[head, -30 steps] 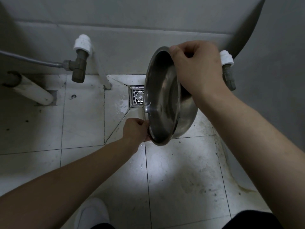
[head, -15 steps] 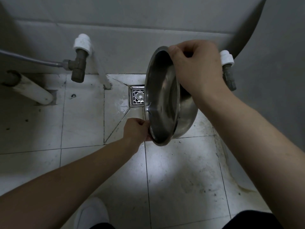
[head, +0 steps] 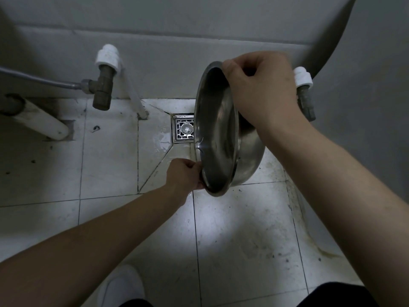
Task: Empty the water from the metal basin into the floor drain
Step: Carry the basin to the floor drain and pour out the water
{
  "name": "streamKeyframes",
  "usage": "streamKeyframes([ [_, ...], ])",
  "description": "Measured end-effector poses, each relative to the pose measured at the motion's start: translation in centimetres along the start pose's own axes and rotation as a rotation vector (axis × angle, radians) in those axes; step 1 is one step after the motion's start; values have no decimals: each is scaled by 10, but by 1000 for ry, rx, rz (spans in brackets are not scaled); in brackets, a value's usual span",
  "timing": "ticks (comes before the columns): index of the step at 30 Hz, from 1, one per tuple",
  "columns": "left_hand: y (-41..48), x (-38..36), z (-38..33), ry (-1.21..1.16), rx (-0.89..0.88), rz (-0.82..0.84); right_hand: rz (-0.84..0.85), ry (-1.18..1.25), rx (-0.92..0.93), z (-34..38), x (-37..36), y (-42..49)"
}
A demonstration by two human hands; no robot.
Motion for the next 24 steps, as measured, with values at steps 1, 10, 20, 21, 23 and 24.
streamKeyframes([
  [1,0,0,0,5,0,1,1,-3,0,0,0,0],
  [10,1,-1,1,-5,4,9,-1,-25,-9,3,-1,-2],
  [20,3,-2,4,-20,7,6,3,-66,9,8,-1,-4],
  [21,3,-2,4,-18,5,8,3,-67,8,8,-1,-4],
  [23,4,-2,4,-15,2,11,6,-70,8,9,-2,-5],
  [24,4,-2,4,-14,1,11,7,-71,8,10,-2,-5],
])
Point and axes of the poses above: each hand's wrist, its own y-axis towards the middle knuckle, its own x-axis out of the back of the hand, z = x × y, the point moved 4 cm from there along y, towards the middle knuckle, and after that the axes turned 1 degree about z, right-handed, at the moved point
